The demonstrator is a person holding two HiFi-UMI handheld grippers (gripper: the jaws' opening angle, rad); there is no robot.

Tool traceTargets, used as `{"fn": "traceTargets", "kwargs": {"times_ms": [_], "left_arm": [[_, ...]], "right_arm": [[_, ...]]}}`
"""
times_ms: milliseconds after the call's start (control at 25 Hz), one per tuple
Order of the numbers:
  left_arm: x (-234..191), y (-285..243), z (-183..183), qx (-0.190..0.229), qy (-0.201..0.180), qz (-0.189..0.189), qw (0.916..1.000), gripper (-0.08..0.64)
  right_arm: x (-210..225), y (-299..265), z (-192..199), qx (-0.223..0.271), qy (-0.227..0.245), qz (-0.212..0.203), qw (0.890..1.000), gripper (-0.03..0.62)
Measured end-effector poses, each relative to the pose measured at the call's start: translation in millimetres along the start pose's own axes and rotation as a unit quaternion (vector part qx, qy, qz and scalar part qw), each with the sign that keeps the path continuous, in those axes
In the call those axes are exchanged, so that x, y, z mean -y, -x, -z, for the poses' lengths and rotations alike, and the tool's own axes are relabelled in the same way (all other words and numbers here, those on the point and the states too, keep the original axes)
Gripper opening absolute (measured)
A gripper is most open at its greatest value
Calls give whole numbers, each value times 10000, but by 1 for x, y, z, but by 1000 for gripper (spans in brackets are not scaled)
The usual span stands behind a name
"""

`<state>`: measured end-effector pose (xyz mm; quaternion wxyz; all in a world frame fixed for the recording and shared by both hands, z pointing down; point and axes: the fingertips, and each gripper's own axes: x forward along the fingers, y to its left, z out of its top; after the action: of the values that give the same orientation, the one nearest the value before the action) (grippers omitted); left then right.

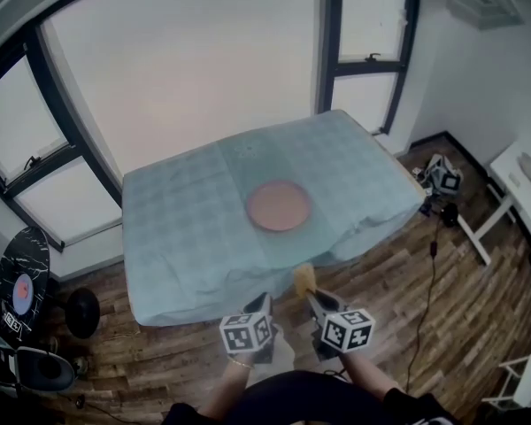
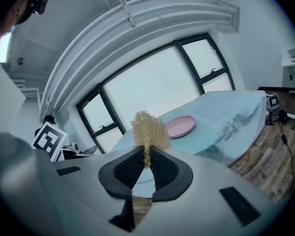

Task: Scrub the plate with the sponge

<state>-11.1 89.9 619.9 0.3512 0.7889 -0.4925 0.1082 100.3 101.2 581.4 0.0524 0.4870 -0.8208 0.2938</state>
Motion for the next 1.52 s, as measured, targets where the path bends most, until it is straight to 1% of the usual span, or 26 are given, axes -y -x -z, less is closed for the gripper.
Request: {"fn": "traceTargets", "kwargs": {"times_ms": [120, 280, 560, 760, 1000, 1240, 1520], "left_arm": [[-13, -13, -17, -7, 38, -24, 10000, 8], [-28, -32, -41, -21, 50, -22, 10000, 8], [-47, -68, -77, -108, -7, 50, 9999, 8], [-60, -94, -103, -110, 2, 132, 9999, 8], [-71, -124, -124, -119, 6, 224, 9997, 8], [-85, -148, -141, -162, -92, 275, 9994, 8], [-95, -165, -158, -171, -118, 317, 9993, 8]], "right_arm": [[1, -20, -13, -58, 69, -22, 10000, 35], [9, -45, -28, -99, 38, 11, 9999, 35], [20, -90, -60, -65, -12, 52, 10000, 35], [25, -122, -77, -88, 13, 58, 9999, 35], [39, -154, -93, -74, 48, 101, 9999, 35], [50, -183, -104, -53, 39, 128, 9999, 35], [61, -209, -117, -104, 46, 176, 9998, 35]]}}
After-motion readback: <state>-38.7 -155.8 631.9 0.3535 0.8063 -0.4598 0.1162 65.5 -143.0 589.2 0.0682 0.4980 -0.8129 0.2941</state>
